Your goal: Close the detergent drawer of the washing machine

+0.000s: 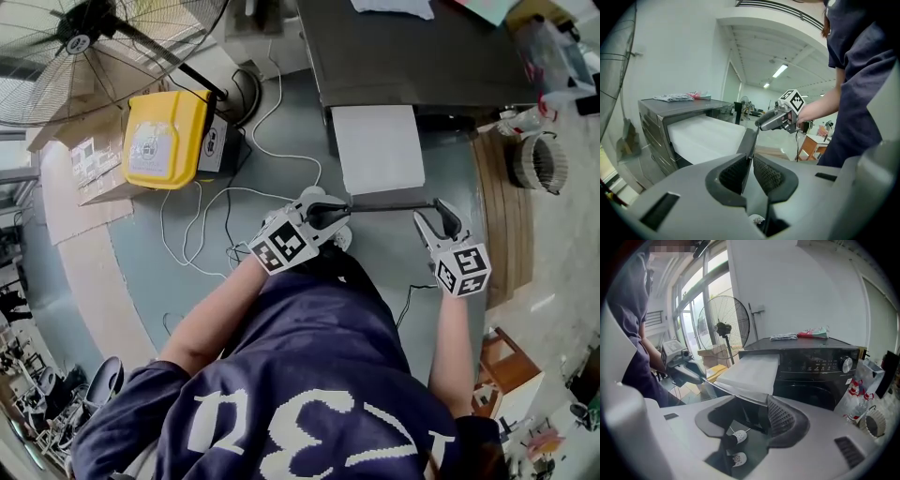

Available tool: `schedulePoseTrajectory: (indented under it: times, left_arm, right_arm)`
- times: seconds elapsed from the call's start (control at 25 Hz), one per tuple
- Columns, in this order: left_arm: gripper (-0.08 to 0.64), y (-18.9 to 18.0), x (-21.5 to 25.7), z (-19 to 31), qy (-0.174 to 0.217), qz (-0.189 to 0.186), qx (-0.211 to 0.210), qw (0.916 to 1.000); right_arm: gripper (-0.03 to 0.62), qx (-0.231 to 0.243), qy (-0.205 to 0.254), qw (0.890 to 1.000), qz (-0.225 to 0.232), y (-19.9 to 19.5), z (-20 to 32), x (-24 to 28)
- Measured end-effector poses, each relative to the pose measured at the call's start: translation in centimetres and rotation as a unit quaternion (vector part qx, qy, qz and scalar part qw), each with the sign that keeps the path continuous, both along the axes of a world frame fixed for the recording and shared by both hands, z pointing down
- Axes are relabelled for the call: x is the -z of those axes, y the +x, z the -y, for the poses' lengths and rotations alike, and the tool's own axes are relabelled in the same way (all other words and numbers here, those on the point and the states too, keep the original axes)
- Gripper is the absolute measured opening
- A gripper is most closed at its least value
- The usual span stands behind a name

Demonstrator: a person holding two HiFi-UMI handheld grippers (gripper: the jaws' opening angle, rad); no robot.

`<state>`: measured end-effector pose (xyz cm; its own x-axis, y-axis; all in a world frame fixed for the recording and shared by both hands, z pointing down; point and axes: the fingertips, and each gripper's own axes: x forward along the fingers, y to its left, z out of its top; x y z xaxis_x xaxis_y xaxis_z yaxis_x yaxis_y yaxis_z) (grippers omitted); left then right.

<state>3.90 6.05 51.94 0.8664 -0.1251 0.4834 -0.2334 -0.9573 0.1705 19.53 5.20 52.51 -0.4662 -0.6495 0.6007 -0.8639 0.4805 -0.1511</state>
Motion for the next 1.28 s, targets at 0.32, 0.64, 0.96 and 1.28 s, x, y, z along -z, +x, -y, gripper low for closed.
schedulePoseTrajectory:
  times: [0.32, 0.64, 0.96, 1.28]
  left_arm:
    - [0.061, -0.2, 0.1, 1.2, 0.002, 0.000, -0.002, 1.0000]
    - [0.061, -0.4, 0.0, 2.7, 0.000, 0.007, -0.005, 1.0000]
    - [0.061, -0.3, 0.2, 4.7, 0.005, 0.006, -0.006, 1.0000]
    - [0.061, -0.4, 0.2, 6.8, 0.004, 0.011, -0.010, 0.9999]
  right_arm:
    - [0.227, -0.012, 0.004, 1.000, -0.006, -0.2, 1.3, 0.1]
    - [0.229, -0.020, 0.006, 1.000, -0.010, -0.3, 3.1, 0.4]
    - [0.230, -0.030, 0.014, 0.999, -0.013, -0.3, 5.0, 0.5]
    - [0.230, -0.036, 0.019, 0.999, -0.016, -0.4, 7.2, 0.8]
